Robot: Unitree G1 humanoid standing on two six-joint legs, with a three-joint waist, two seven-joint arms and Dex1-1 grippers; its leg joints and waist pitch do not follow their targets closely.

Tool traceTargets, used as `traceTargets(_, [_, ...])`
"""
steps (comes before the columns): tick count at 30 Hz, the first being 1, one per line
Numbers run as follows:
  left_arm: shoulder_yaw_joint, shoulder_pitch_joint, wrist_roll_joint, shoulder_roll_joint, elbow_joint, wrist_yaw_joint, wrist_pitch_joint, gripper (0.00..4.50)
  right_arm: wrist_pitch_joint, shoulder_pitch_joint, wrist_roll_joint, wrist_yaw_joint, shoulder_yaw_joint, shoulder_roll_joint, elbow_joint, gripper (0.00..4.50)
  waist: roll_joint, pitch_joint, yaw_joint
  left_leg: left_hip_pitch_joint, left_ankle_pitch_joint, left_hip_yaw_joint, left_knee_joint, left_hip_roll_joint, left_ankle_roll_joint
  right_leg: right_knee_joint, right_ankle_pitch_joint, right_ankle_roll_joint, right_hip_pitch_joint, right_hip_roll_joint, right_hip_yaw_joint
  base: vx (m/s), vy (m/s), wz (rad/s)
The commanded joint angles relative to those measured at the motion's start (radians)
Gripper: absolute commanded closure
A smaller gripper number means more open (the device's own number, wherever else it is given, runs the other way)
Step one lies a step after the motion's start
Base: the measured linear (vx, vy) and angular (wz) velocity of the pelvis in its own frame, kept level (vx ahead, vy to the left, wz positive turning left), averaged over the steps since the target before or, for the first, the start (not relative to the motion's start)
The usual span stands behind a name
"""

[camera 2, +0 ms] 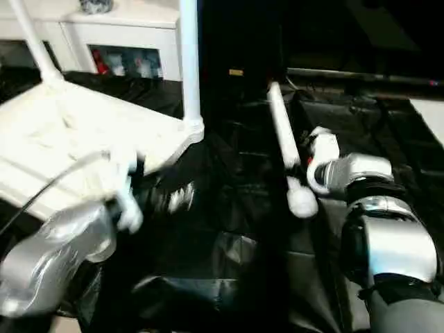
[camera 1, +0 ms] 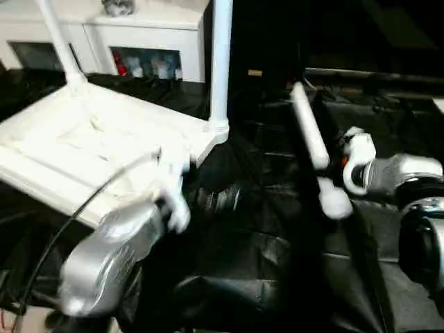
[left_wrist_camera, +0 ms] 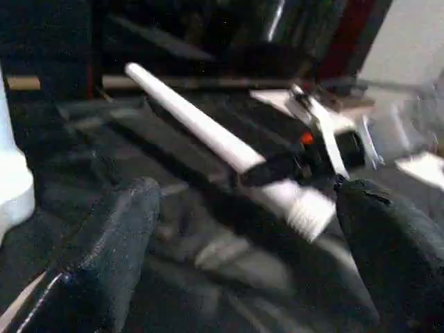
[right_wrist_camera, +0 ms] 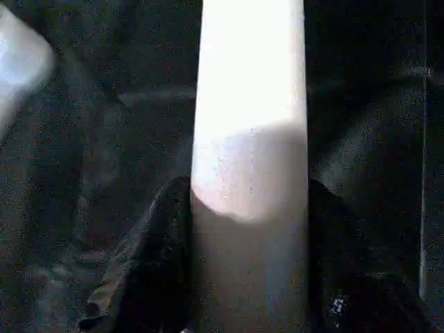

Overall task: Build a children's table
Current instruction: Pick table leg

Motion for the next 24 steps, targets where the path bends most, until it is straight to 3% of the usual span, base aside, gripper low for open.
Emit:
traceTargets(1, [0.031, -0.037, -0.007, -0.023, 0.044, 0.050, 0.004, 0.00, -0.006, 0.032, 0.087, 0.044, -0.068, 0.024, -0.116, 2.66, -0.003, -0.077, 0.008, 0.004, -0.094, -0.019, -0.061, 0.051, 0.051, -0.088, -0.102, -0.226, 0.061, -0.085, 0.056, 0.000, 0.000, 0.00])
traceTargets(2, [0.056, -0.075, -0.026, -0.056, 0.078, 0.081, 0.036, 0.00, -0.010, 0.078, 0.144, 0.079, -0.110, 0.044, -0.214, 2.66, -0.003, -0.080, 0.007, -0.001, -0.064, -0.021, -0.061, 0.050, 0.060, -0.081, -0.071, -0.226, 0.066, -0.083, 0.055, 0.000, 0.000, 0.00])
traceTargets(3, [0.076, -0.110, -0.045, -0.084, 0.107, 0.100, 0.052, 0.00, 0.000, 0.129, 0.211, 0.118, -0.154, 0.068, -0.322, 2.66, 0.000, -0.083, 0.013, 0.003, -0.057, -0.022, -0.059, 0.052, 0.066, -0.079, -0.063, -0.227, 0.062, -0.086, 0.053, 0.000, 0.000, 0.00])
traceTargets(4, [0.098, -0.150, -0.079, -0.116, 0.139, 0.113, 0.066, 0.00, 0.035, 0.191, 0.284, 0.155, -0.185, 0.087, -0.447, 2.66, -0.004, -0.078, 0.012, -0.001, -0.050, -0.017, -0.061, 0.048, 0.084, -0.088, -0.046, -0.216, 0.065, -0.080, 0.055, 0.000, 0.000, 0.00])
traceTargets(5, [0.114, -0.180, -0.109, -0.142, 0.162, 0.118, 0.072, 0.00, 0.064, 0.242, 0.338, 0.182, -0.200, 0.103, -0.548, 2.66, 0.001, -0.091, 0.019, 0.009, -0.036, -0.025, -0.059, 0.060, 0.094, -0.075, -0.017, -0.233, 0.058, -0.086, 0.053, 0.000, 0.000, 0.00])
traceTargets(6, [0.123, -0.196, -0.128, -0.156, 0.175, 0.120, 0.075, 0.00, 0.071, 0.272, 0.369, 0.199, -0.205, 0.114, -0.606, 2.66, -0.002, -0.092, 0.028, 0.001, -0.004, -0.023, -0.057, 0.055, 0.113, -0.073, 0.018, -0.231, 0.062, -0.084, 0.052, 0.000, 0.000, 0.00])
traceTargets(7, [0.123, -0.196, -0.128, -0.156, 0.175, 0.120, 0.075, 0.00, 0.071, 0.272, 0.369, 0.199, -0.205, 0.114, -0.606, 2.66, -0.002, -0.092, 0.028, 0.001, -0.004, -0.023, -0.057, 0.055, 0.113, -0.073, 0.018, -0.231, 0.062, -0.084, 0.052, 0.000, 0.000, 0.00])
traceTargets(8, [0.142, -0.239, -0.208, -0.189, 0.200, 0.101, 0.104, 0.00, 0.094, 0.350, 0.445, 0.257, -0.199, 0.139, -0.751, 2.66, -0.003, -0.087, 0.029, -0.005, -0.003, -0.022, -0.057, 0.053, 0.120, -0.079, -0.017, -0.237, 0.058, -0.084, 0.049, 0.000, 0.000, 0.00])
traceTargets(9, [0.149, -0.256, -0.248, -0.201, 0.208, 0.087, 0.120, 0.00, 0.104, 0.380, 0.476, 0.280, -0.194, 0.148, -0.808, 2.66, 0.000, -0.089, 0.040, 0.003, -0.019, -0.018, -0.054, 0.054, 0.118, -0.082, -0.037, -0.228, 0.054, -0.087, 0.052, 0.000, 0.000, 0.00])
traceTargets(12, [0.175, -0.298, -0.321, -0.232, 0.229, 0.073, 0.176, 0.00, 0.145, 0.439, 0.532, 0.304, -0.166, 0.167, -0.946, 2.66, 0.000, -0.082, 0.045, 0.003, -0.048, -0.021, -0.061, 0.055, 0.094, -0.096, -0.161, -0.194, 0.049, -0.087, 0.050, 0.000, 0.000, 0.00])
traceTargets(13, [0.179, -0.308, -0.332, -0.238, 0.234, 0.068, 0.184, 0.00, 0.155, 0.450, 0.548, 0.308, -0.159, 0.173, -0.979, 2.66, 0.000, -0.082, 0.045, 0.003, -0.048, -0.021, -0.061, 0.055, 0.094, -0.096, -0.161, -0.194, 0.049, -0.087, 0.050, 0.000, 0.000, 0.00])
traceTargets(14, [0.186, -0.330, -0.360, -0.250, 0.243, 0.056, 0.209, 0.00, 0.173, 0.462, 0.570, 0.322, -0.135, 0.178, -1.030, 2.66, 0.007, -0.079, 0.043, 0.002, -0.073, -0.024, -0.065, 0.053, 0.075, -0.106, -0.224, -0.170, 0.049, -0.088, 0.050, 0.000, 0.000, 0.00])
traceTargets(15, [0.187, -0.339, -0.375, -0.255, 0.245, 0.049, 0.218, 0.00, 0.181, 0.468, 0.579, 0.327, -0.123, 0.181, -1.053, 2.66, 0.001, -0.078, 0.045, 0.005, -0.085, -0.026, -0.068, 0.051, 0.066, -0.110, -0.258, -0.155, 0.050, -0.089, 0.050, 0.000, 0.000, 0.00])
traceTargets(17, [0.190, -0.348, -0.392, -0.261, 0.247, 0.045, 0.228, 0.00, 0.190, 0.475, 0.587, 0.329, -0.110, 0.184, -1.076, 2.66, 0.003, -0.076, 0.044, 0.002, -0.090, -0.027, -0.070, 0.051, 0.056, -0.114, -0.297, -0.133, 0.049, -0.090, 0.051, 0.000, 0.000, 0.00])
traceTargets(19, [0.190, -0.353, -0.397, -0.264, 0.248, 0.045, 0.231, 0.00, 0.198, 0.477, 0.590, 0.331, -0.099, 0.185, -1.085, 2.66, 0.002, -0.077, 0.044, 0.004, -0.089, -0.027, -0.070, 0.052, 0.048, -0.114, -0.306, -0.126, 0.048, -0.090, 0.051, 0.000, 0.000, 0.00])
traceTargets(20, [0.187, -0.360, -0.412, -0.264, 0.253, 0.055, 0.236, 0.00, 0.211, 0.493, 0.598, 0.336, -0.067, 0.184, -1.117, 2.66, -0.001, -0.076, 0.044, 0.002, -0.089, -0.028, -0.073, 0.051, 0.043, -0.117, -0.318, -0.114, 0.048, -0.089, 0.051, 0.000, 0.000, 0.00])
traceTargets(24, [0.185, -0.363, -0.428, -0.266, 0.260, 0.068, 0.247, 0.00, 0.213, 0.517, 0.585, 0.351, -0.008, 0.178, -1.157, 2.66, 0.003, -0.080, 0.042, 0.000, -0.076, -0.031, -0.075, 0.054, 0.036, -0.114, -0.286, -0.100, 0.049, -0.090, 0.051, 0.000, 0.000, 0.00])
